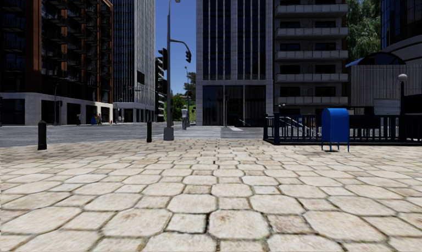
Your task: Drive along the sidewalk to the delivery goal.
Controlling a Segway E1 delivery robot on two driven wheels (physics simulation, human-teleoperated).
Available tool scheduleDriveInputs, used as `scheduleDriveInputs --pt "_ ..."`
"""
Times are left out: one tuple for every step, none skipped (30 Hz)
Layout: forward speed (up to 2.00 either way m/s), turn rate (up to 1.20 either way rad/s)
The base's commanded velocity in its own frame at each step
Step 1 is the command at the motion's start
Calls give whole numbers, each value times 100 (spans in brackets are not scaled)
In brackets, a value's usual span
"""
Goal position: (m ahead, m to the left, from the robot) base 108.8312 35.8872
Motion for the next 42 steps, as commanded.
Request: scheduleDriveInputs --pt "172 7" --pt "172 10" --pt "172 11" --pt "172 12" --pt "172 12" --pt "172 12" --pt "172 12" --pt "172 12" --pt "172 12" --pt "172 12" --pt "172 4" --pt "172 0" --pt "172 0" --pt "172 0" --pt "172 0" --pt "172 0" --pt "172 0" --pt "172 0" --pt "172 0" --pt "172 0" --pt "173 0" --pt "173 0" --pt "173 0" --pt "173 0" --pt "173 2" --pt "173 2" --pt "173 4" --pt "173 10" --pt "174 11" --pt "174 12" --pt "174 13" --pt "174 13" --pt "174 13" --pt "174 13" --pt "174 13" --pt "174 13" --pt "174 13" --pt "174 13" --pt "174 13" --pt "174 13" --pt "174 13" --pt "174 13"
